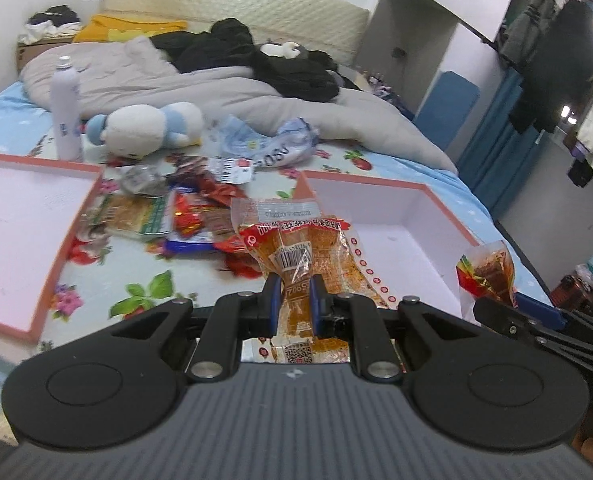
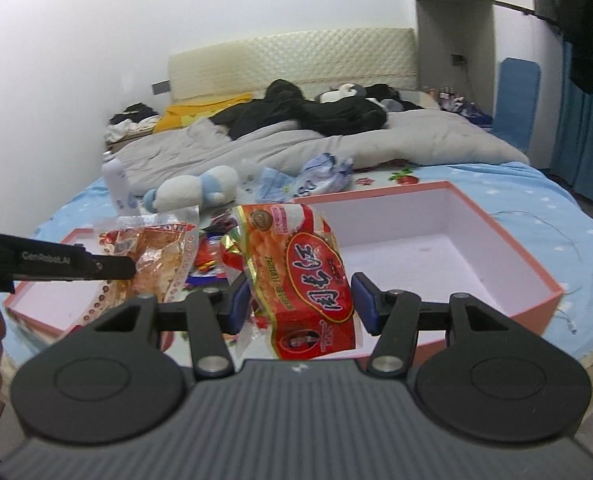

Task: Organize snacks
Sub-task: 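Carry the pastry bag with the left gripper while the right carries the red bag to the deep box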

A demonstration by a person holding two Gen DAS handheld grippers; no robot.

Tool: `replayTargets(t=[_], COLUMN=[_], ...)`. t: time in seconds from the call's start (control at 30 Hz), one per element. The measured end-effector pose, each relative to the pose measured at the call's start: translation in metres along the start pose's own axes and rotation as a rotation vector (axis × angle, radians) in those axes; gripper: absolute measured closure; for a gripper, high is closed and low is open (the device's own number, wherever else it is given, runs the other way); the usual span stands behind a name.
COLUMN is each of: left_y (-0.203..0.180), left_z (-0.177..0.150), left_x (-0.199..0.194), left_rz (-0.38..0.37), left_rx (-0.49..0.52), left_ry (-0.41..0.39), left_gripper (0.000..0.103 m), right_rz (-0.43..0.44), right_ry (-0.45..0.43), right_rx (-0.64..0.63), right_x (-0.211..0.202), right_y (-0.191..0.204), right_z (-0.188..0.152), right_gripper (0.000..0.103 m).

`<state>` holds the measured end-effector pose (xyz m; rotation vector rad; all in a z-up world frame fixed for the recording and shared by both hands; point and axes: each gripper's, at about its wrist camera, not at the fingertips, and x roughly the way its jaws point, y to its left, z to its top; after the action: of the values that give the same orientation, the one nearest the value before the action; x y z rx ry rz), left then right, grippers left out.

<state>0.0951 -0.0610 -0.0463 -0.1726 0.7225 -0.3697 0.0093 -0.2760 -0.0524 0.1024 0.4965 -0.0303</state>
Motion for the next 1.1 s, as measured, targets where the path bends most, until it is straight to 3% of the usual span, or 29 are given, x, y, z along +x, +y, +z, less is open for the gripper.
replayTargets(t=[0.53,1.1], left_y=[-0.048,-0.075], left_z=[0.043,0.078], left_x=[0.086,0.212], left_rz=[-0.08,-0.087], left_rx=[0.063,0.099], left_ry=[0.064,0.191], left_gripper=[0.086,0.085], right_rz=[-0.07,-0.096], right_ry=[0.038,0.145], right_rx=[0.062,0.114], right_x=[0.042,0.138], right_y=[-0.055,-0.108], right_z=[0.009,0.02], right_gripper=[0.047,0.044])
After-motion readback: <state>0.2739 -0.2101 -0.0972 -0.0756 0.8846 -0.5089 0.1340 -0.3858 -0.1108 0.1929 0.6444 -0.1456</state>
